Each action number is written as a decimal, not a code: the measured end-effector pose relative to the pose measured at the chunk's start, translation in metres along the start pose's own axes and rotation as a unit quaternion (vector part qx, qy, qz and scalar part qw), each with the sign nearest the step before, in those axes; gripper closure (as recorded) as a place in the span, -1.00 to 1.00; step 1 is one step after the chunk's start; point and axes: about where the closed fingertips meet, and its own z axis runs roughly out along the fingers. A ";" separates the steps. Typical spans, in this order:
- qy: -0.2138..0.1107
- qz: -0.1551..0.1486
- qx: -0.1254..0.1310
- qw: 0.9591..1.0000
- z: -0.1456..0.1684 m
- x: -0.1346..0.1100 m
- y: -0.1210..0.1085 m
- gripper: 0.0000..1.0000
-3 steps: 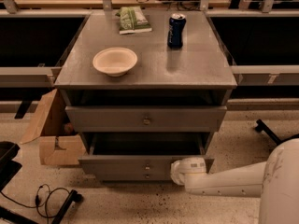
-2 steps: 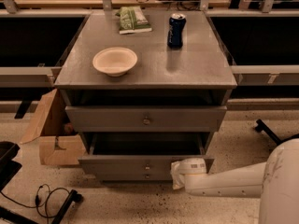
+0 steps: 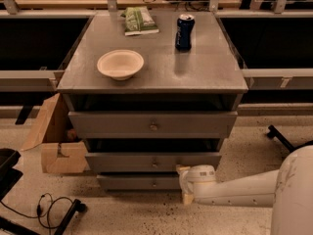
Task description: Close middle drawer
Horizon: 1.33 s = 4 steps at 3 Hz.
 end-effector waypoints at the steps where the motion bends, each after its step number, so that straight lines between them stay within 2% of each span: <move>1: 0.000 0.000 0.000 1.000 0.000 0.000 0.000 -0.64; 2: 0.000 0.000 0.000 1.000 0.000 0.000 0.000 -0.17; 3: -0.011 -0.009 0.021 1.000 0.021 0.011 -0.033 0.44; 4: -0.022 -0.013 0.028 0.999 0.038 0.016 -0.050 0.91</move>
Offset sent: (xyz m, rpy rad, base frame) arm 0.0016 -0.0001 0.0019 0.0076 -0.0086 -0.0010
